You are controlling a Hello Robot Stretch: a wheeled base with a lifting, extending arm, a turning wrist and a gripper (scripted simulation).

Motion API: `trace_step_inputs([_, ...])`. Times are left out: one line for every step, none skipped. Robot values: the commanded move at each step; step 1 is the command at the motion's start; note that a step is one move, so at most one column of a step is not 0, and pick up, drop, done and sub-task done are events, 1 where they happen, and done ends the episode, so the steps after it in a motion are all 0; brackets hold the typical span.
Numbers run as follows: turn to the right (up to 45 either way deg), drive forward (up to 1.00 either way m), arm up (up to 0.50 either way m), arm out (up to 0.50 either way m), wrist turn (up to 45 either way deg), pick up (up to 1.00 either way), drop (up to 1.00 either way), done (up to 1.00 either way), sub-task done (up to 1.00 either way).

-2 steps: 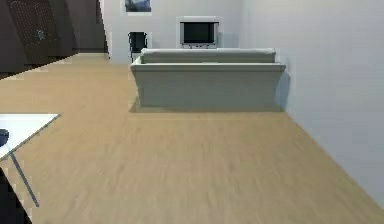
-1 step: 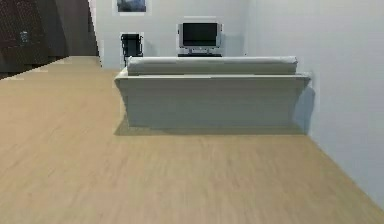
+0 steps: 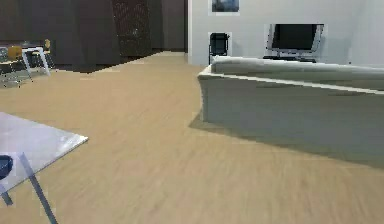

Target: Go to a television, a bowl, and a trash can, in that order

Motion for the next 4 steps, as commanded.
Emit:
trace_step_inputs([0.0,1.0,0.0,0.0,0.0,0.0,0.0,0.0,0.0])
trace_step_inputs([-6.0,0.0,0.0,0.0,0.0,0.0,0.0,0.0,0.0])
trace_step_inputs([0.0,0.7,0.0,0.0,0.0,0.0,0.0,0.0,0.0])
trace_step_inputs([-21.0,0.0,0.0,0.0,0.0,0.0,0.0,0.0,0.0])
